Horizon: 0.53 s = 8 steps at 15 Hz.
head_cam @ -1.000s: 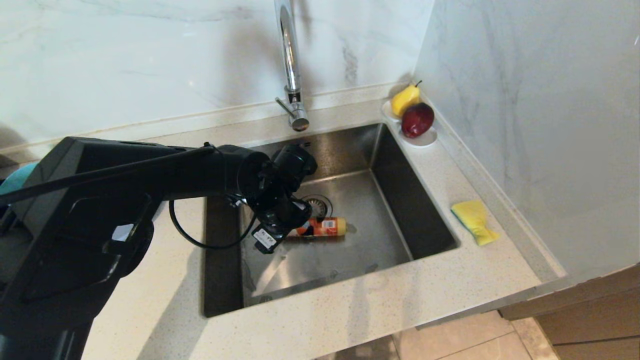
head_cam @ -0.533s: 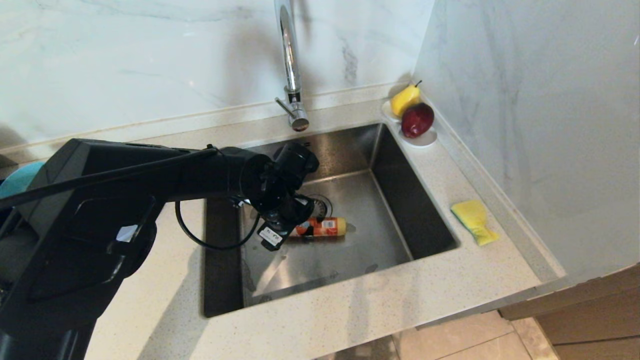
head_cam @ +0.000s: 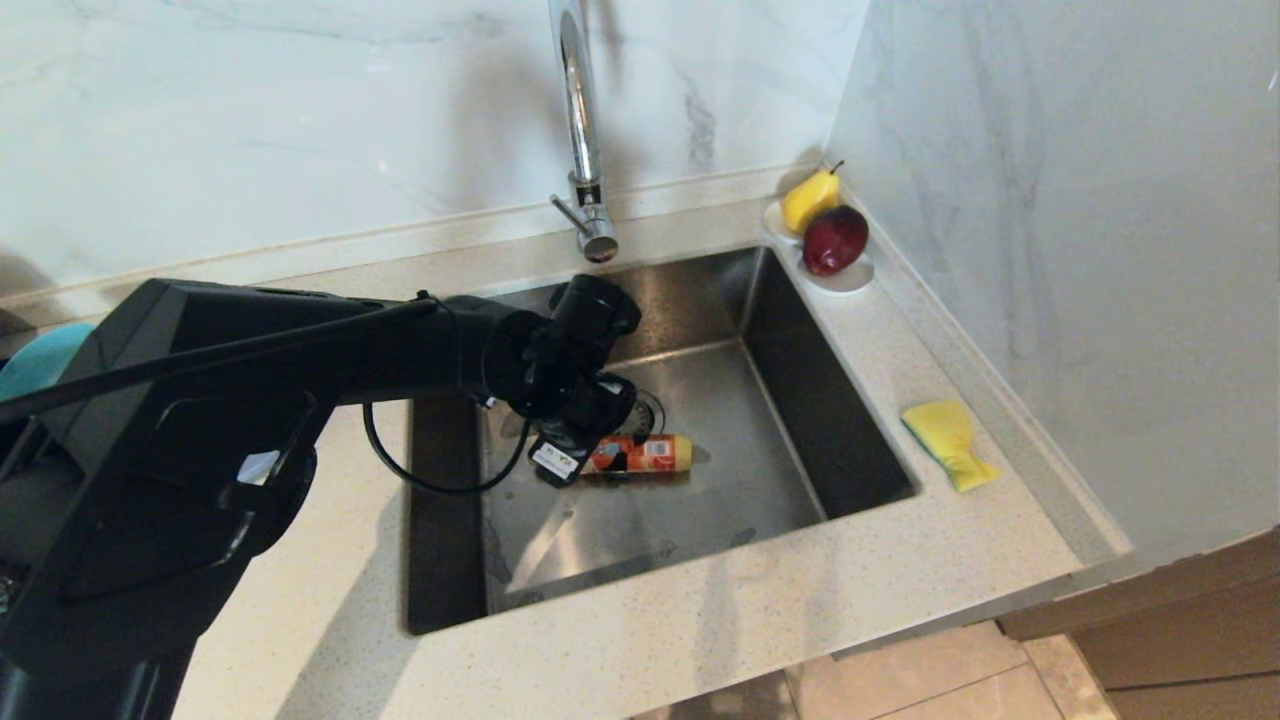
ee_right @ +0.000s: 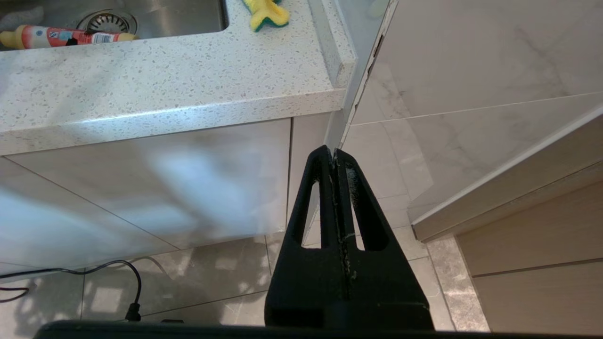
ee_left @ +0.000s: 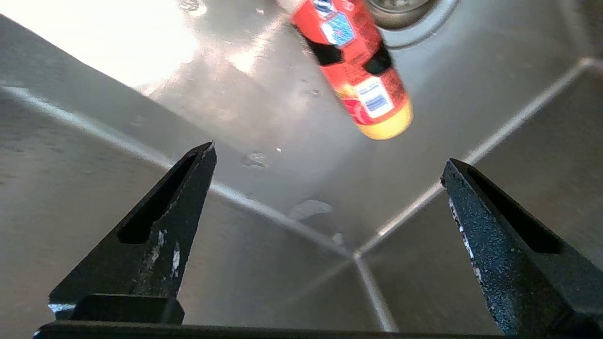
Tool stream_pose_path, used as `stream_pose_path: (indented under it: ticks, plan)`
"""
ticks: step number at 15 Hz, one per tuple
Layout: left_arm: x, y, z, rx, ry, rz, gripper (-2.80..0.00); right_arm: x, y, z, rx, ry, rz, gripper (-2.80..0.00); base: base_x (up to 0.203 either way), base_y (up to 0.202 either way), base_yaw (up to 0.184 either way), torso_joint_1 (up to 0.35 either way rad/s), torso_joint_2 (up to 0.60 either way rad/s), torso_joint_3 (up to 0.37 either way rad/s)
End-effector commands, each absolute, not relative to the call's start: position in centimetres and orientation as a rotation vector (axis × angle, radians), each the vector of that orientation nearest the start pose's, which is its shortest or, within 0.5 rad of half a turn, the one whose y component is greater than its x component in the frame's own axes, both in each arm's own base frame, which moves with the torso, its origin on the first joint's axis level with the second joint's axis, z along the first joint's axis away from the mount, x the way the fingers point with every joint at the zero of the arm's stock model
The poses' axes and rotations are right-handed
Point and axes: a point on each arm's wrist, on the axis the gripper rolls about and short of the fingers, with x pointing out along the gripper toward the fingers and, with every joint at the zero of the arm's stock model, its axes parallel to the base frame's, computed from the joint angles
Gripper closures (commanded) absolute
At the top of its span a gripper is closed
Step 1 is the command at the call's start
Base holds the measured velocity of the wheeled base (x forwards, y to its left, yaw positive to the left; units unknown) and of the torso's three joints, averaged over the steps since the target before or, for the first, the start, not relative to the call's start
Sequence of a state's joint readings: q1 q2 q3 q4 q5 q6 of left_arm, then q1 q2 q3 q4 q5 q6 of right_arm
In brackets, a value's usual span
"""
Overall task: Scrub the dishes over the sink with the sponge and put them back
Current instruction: Place the bowl on the plate
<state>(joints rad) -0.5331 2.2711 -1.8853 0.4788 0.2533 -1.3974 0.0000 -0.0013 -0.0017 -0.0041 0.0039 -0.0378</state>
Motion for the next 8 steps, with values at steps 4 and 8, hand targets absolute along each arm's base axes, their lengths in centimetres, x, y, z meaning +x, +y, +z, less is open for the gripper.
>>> stream_pose_path:
  ticks: [4,8]
  plan:
    - [39.25,-23.22,15.88,-1.031,0.807,0.253,-2.80,-2.29,0.01,7.64,-0.038,-0.006,0.004,0.00,0.000,0.000,0.000,0.000,0.00,0.000]
    - [39.79,-23.63,15.44,-1.052,0.809,0.206,-2.80,-2.29,0.01,7.64,-0.038,-0.006,0.004,0.00,0.000,0.000,0.000,0.000,0.00,0.000]
